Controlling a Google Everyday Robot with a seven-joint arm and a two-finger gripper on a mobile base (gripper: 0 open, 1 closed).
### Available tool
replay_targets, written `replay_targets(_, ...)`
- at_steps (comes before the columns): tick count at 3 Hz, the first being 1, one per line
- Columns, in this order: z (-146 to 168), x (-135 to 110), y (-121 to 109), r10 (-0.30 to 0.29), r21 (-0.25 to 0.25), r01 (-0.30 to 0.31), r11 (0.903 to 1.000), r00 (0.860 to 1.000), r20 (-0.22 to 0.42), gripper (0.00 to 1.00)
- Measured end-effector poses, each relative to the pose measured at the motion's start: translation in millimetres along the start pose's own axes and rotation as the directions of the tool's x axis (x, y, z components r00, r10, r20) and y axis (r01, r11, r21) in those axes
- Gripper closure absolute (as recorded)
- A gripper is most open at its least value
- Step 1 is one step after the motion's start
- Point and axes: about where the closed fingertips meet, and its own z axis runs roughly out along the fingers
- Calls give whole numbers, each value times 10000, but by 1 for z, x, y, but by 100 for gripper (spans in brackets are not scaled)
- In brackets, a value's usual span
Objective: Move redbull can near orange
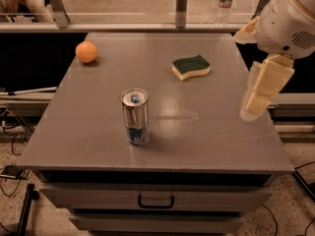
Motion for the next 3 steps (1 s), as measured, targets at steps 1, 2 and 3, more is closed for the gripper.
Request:
replay_targets(1, 16, -43, 5, -823, -639, 861, 9942, 9948, 593, 0)
replay_targets(2, 47, -83, 23, -1644, -1519, 1852, 9709, 9765, 1396, 0)
replay_targets(3, 66, -97, 33, -1741, -2120, 2221, 9517, 9591, 2231, 0)
